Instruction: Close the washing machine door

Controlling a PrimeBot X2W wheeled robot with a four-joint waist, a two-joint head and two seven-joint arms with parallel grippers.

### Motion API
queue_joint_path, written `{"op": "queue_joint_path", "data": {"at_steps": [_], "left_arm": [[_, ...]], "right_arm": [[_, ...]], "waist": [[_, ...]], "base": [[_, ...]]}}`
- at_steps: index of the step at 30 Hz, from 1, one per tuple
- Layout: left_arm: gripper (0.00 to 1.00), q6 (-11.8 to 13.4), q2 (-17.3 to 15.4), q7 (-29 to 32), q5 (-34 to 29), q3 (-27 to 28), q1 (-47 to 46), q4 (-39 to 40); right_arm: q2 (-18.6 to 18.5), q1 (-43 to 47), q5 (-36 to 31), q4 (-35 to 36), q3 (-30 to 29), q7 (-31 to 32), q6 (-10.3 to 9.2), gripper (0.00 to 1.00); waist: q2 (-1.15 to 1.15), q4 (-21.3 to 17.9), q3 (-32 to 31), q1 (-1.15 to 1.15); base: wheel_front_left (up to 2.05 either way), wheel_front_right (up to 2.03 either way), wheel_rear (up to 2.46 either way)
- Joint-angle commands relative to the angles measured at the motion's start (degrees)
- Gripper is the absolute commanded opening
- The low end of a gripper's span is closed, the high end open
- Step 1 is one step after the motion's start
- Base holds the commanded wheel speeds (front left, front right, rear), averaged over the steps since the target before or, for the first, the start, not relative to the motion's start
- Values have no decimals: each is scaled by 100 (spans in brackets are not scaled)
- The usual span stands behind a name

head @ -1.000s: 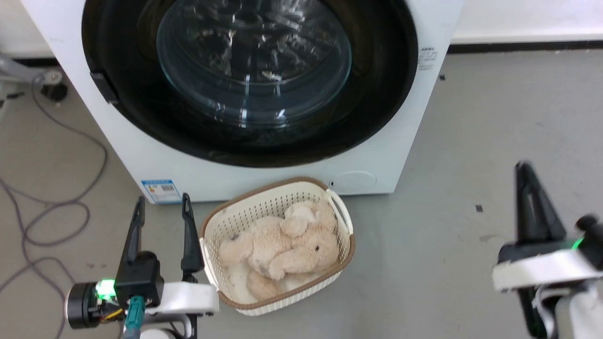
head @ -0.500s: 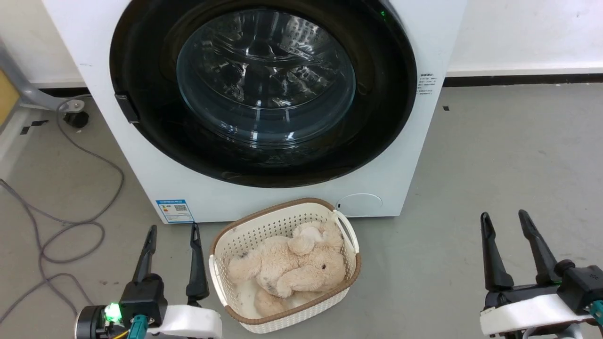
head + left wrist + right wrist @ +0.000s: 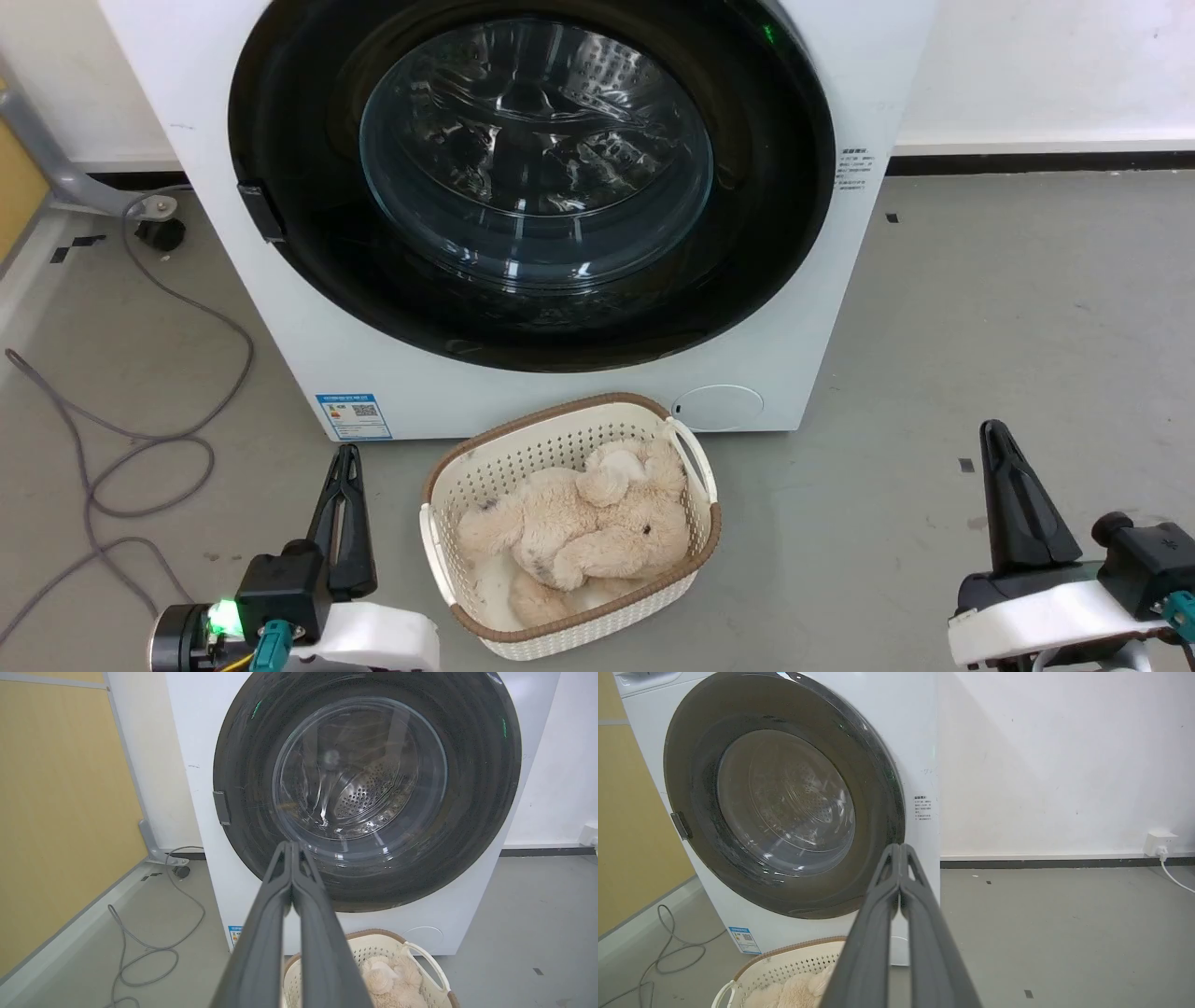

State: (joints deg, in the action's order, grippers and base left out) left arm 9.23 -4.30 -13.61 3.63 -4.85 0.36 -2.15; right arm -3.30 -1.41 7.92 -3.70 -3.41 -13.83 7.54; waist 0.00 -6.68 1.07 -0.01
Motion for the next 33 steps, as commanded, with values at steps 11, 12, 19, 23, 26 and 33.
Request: {"op": "queue_joint_path", "data": {"at_steps": [11, 12, 19, 23, 26, 33], "left_arm": [[0, -121, 23, 149, -62, 69, -6, 33], [0, -128, 24, 161, -65, 73, -6, 35], [0, -183, 32, 243, -85, 101, -8, 47], [0, -214, 37, 290, -97, 117, -9, 54], [0, -237, 40, 325, -106, 129, -10, 59], [0, -291, 48, 407, -126, 157, -12, 71]], "right_arm": [[7, 24, -134, 60, 46, 151, -1, 0], [8, 26, -140, 63, 49, 163, -1, 0], [10, 33, -185, 84, 69, 247, -1, 0], [11, 38, -210, 96, 80, 294, -1, 0], [12, 41, -229, 105, 88, 330, -2, 0], [15, 49, -274, 126, 109, 413, -2, 0]], "waist": [[0, 68, -11, 1], [0, 74, -12, 1], [0, 115, -18, 1], [0, 138, -22, 1], [0, 155, -25, 1], [0, 196, -31, 1]], "base": [[0, 0, 0], [0, 0, 0], [0, 0, 0], [0, 0, 0], [0, 0, 0], [0, 0, 0]]}}
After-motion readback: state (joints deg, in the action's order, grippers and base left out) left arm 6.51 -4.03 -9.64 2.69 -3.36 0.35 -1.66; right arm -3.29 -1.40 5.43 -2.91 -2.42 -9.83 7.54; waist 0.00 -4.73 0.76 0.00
